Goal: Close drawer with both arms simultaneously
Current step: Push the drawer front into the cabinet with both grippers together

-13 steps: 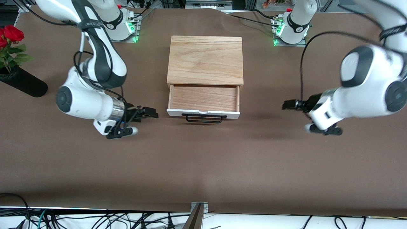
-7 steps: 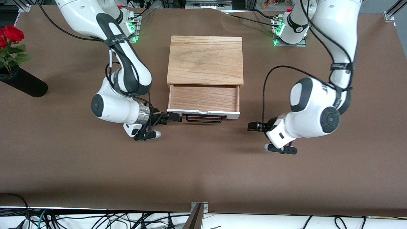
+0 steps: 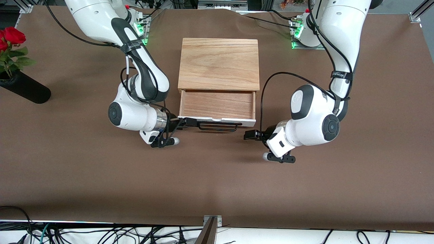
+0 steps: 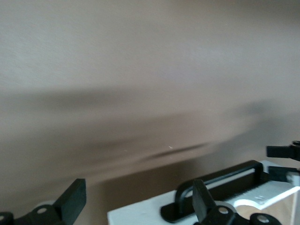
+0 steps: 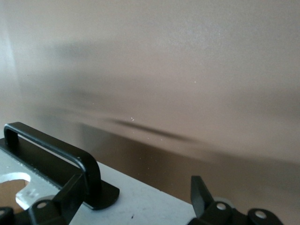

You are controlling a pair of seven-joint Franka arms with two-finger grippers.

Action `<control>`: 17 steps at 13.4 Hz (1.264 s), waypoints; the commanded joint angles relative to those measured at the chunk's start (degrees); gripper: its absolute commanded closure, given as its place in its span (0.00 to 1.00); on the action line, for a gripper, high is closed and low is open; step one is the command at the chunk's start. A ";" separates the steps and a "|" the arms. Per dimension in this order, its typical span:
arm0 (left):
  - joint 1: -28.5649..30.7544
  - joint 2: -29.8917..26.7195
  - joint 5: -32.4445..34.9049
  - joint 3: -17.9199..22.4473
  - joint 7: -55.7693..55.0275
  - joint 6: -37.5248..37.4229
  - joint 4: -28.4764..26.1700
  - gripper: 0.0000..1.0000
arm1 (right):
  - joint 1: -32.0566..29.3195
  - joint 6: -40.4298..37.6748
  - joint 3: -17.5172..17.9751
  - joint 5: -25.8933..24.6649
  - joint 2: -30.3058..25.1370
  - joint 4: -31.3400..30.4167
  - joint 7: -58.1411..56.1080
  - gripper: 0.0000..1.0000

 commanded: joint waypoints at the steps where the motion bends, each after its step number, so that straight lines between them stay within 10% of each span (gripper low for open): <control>1: -2.69 1.70 -2.42 0.80 -0.05 -0.54 1.31 0.00 | 0.32 -0.54 -0.33 1.24 -0.24 -0.67 0.10 0.00; 17: -4.28 2.32 -1.55 0.89 0.04 -17.92 -1.24 0.00 | 0.40 -4.59 -0.24 1.24 -4.72 -8.48 0.10 0.00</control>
